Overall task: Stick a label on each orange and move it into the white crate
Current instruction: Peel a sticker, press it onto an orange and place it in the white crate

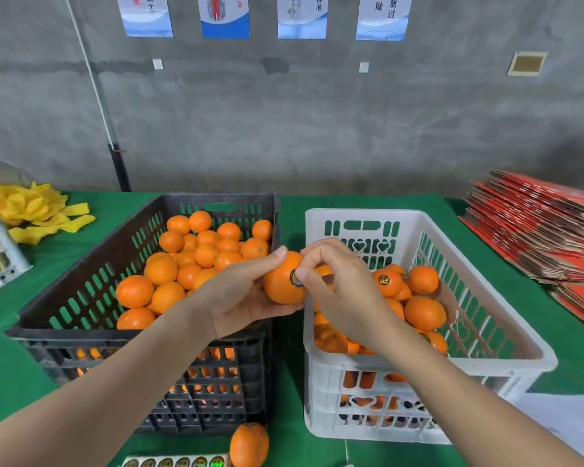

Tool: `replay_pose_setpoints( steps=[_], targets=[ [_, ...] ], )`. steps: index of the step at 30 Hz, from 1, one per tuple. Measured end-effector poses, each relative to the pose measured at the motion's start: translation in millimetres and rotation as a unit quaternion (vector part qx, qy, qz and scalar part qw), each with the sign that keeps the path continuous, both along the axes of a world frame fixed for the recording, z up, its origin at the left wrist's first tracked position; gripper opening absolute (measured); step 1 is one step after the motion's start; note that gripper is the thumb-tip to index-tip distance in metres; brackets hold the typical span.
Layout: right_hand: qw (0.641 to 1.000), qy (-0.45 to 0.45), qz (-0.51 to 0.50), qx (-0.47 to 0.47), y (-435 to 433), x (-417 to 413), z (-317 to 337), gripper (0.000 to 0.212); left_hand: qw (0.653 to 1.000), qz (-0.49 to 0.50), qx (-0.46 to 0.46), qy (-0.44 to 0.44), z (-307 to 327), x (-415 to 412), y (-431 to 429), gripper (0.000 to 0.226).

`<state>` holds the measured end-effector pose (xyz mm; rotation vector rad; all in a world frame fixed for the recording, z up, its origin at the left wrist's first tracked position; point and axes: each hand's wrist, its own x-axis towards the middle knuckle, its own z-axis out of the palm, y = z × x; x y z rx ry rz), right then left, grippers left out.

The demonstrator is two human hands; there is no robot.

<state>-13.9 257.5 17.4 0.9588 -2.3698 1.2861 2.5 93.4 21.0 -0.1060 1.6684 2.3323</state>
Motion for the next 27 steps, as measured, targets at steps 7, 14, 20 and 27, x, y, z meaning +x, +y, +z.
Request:
replay_pose_setpoints(
  steps=[7, 14, 20, 27],
  targets=[
    [0.999, 0.029, 0.028, -0.018, 11.1, 10.8, -4.9, 0.022, 1.0, -0.024, 0.014, 0.007, -12.0, 10.8, 6.9, 0.036],
    [0.986, -0.098, 0.132, 0.021, 33.0, -3.2, -3.6, 0.064, 0.999, 0.011, 0.031, 0.026, -20.7, 12.4, 24.4, 0.034],
    [0.986, -0.145, -0.087, 0.005, 42.8, -111.1, -20.7, 0.056, 0.982, 0.143, -0.075, 0.097, -40.0, 26.9, 42.9, 0.04],
    [0.913, -0.171, -0.216, 0.301, 59.2, -215.3, -103.9, 0.053, 0.97, -0.075, -0.231, 0.022, -93.0, 57.5, 31.0, 0.033]
  ],
)
